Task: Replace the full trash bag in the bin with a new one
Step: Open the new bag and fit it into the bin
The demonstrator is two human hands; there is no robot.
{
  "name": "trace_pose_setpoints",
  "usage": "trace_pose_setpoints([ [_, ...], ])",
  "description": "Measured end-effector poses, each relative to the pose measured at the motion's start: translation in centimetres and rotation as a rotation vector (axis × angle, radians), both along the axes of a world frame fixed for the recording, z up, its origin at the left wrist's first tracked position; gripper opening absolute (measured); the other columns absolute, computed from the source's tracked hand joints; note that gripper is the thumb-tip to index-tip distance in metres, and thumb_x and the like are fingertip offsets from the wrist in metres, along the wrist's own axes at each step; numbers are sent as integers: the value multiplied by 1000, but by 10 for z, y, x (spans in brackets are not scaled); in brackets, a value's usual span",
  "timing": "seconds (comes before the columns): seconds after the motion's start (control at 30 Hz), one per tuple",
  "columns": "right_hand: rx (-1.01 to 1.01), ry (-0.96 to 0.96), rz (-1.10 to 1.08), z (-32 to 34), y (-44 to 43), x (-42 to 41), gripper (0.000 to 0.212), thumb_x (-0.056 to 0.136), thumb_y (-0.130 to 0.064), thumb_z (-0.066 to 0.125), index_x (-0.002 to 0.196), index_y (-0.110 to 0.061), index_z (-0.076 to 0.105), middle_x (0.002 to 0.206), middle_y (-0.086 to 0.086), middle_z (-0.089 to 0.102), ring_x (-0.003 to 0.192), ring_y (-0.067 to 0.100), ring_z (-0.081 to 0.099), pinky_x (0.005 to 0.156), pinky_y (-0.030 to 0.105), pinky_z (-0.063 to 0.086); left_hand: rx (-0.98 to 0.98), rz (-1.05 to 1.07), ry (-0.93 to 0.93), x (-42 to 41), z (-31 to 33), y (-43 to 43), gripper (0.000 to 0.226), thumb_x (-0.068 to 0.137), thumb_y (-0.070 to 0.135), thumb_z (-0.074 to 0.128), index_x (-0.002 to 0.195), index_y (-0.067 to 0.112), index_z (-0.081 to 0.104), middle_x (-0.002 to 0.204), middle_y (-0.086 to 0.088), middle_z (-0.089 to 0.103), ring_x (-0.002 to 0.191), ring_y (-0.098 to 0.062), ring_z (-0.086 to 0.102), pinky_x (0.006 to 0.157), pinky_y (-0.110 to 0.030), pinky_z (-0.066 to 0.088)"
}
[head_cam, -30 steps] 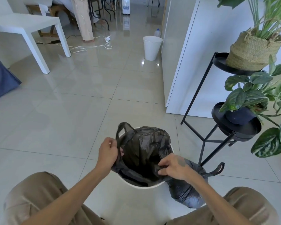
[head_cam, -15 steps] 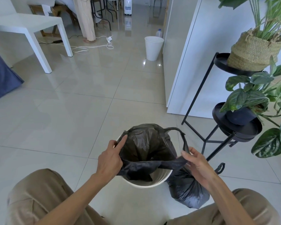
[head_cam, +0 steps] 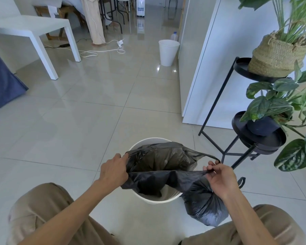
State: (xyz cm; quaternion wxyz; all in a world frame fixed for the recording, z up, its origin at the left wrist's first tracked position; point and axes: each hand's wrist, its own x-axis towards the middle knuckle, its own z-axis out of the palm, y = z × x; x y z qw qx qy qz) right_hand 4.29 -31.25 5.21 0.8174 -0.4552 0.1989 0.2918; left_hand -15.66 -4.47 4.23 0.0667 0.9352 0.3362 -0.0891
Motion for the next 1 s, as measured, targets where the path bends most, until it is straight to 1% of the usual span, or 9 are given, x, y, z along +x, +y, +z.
trace_pose_setpoints([
  [0.13,70,-115,94,14,-1,9,30,93,1,42,117,-16,48,97,10,63,53,14,43,43,22,42,-30,4,-51,-2,-1,-4,69,90,24,61,152,26,29,125,-8,53,104,-29,62,73,-35,50],
  [0.23,22,-265,158,24,-3,17,40,95,-2,49,130,-21,54,106,9,68,59,14,51,43,22,42,0,-90,-104,-3,-3,-3,88,88,22,66,159,31,13,158,-14,27,134,-37,42,97,-45,50],
  [0.33,-168,-410,262,32,1,16,36,93,-7,63,127,-20,64,108,7,66,64,14,52,44,22,41,69,-238,-206,7,0,-7,74,90,14,55,156,35,28,169,-13,1,154,-42,2,122,-56,19],
  [0.43,-502,-588,373,38,10,9,32,87,-24,75,119,-23,71,104,1,64,72,14,52,54,27,44,120,-387,-252,28,-2,-23,44,95,33,44,138,35,58,169,-12,6,155,-41,-5,122,-61,1],
  [0.5,-865,-761,479,43,18,7,52,79,-46,79,126,-28,67,118,-3,63,92,16,55,76,35,51,129,-397,-94,40,-14,-26,46,98,54,39,129,32,66,170,-12,6,154,-41,-8,119,-63,-6],
  [0.57,-1333,-902,694,45,22,5,83,72,-66,75,141,-27,52,140,3,49,118,25,55,94,43,50,176,-333,82,43,-27,-15,57,95,64,44,136,29,61,170,-13,1,153,-42,-11,118,-66,-8],
  [0.67,-1695,-947,856,43,27,2,101,68,-73,72,147,-21,35,147,8,32,123,34,54,91,45,52,214,-233,160,41,-36,5,75,89,55,60,153,25,35,169,-16,-7,152,-47,-10,118,-69,-3],
  [0.87,-1815,-1179,788,39,45,-2,106,75,-54,77,157,-20,17,166,11,0,146,39,25,113,50,36,149,-171,141,47,-26,9,94,83,35,68,158,25,13,168,-15,-14,153,-45,-7,118,-67,3],
  [1.0,-1506,-1796,587,34,74,-23,74,71,-20,80,138,-10,52,156,18,37,140,41,39,114,53,33,128,-174,93,49,-30,14,90,85,29,64,158,24,12,168,-14,-12,153,-45,-5,119,-66,6],
])
